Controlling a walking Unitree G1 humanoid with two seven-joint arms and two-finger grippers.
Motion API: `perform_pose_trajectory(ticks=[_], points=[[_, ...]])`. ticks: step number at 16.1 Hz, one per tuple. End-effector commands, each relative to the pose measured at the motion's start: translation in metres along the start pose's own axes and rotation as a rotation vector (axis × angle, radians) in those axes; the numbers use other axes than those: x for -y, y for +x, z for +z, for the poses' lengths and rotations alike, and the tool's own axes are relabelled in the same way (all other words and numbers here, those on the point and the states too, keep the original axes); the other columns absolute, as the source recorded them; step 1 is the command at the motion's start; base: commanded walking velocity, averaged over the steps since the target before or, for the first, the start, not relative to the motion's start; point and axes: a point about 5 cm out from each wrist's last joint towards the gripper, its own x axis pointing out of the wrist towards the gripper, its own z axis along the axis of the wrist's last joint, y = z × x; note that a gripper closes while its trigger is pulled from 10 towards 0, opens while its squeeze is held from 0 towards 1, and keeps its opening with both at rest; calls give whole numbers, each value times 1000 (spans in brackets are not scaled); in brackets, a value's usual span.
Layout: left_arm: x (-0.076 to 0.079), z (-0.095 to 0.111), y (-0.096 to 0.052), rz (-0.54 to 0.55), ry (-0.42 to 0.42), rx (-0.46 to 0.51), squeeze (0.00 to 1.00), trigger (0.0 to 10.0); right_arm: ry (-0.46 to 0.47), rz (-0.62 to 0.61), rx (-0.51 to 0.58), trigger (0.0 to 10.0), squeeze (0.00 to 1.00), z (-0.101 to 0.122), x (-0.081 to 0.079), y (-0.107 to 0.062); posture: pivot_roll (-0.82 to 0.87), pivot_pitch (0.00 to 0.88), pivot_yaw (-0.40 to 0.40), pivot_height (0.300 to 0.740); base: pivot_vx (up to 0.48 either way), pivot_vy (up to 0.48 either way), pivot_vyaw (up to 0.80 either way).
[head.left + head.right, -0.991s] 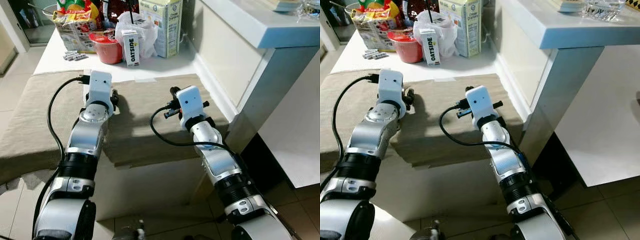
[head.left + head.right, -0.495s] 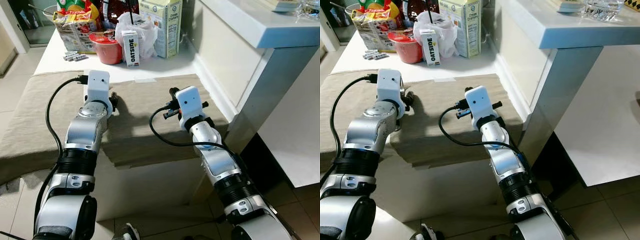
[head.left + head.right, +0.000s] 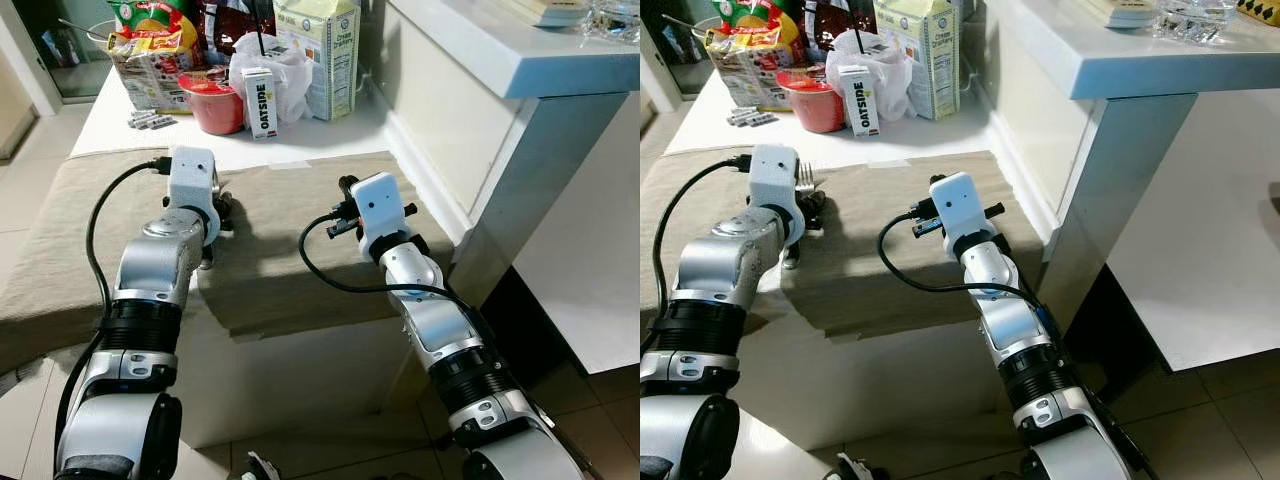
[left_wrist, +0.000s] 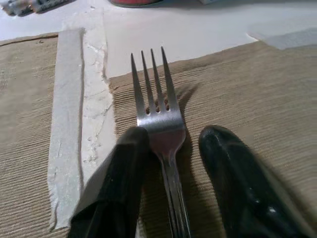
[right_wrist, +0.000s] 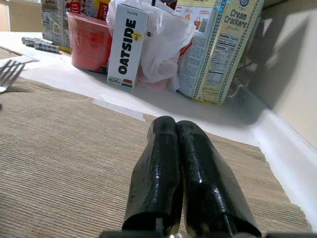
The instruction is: Setting the table
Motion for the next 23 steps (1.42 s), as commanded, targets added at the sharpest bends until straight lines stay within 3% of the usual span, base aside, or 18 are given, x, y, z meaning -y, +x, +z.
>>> perform_pose_trajectory(ticks=[1,7,10,14,17,20,21,23], points=[[10,-46,3,-43,47,-185,0,0,-4,3,1,10000,0,3,0,2,48,37,17,727,0,0,0],[7,-47,5,-4,107,-143,0,0,-6,2,-5,10000,0,2,1,1,43,43,16,727,0,0,0],[3,-24,3,37,51,-19,0,0,-6,-2,-5,10000,0,2,2,1,41,46,15,727,0,0,0],[-5,35,-20,93,-36,248,0,0,-7,-2,-6,10000,0,2,3,1,45,47,9,727,0,0,0],[-10,67,-35,117,-10,368,0,0,-6,0,-7,10000,0,2,2,2,51,45,7,727,0,0,0],[-11,71,-38,121,-3,386,0,0,-6,1,-5,10000,0,2,1,2,53,42,8,727,0,0,0],[-14,72,-47,139,39,424,0,0,-4,-4,-3,10000,0,3,2,3,53,42,8,727,0,0,0],[-19,66,-57,152,47,466,0,0,6,-12,4,10000,0,3,4,3,56,37,6,727,0,0,0]])
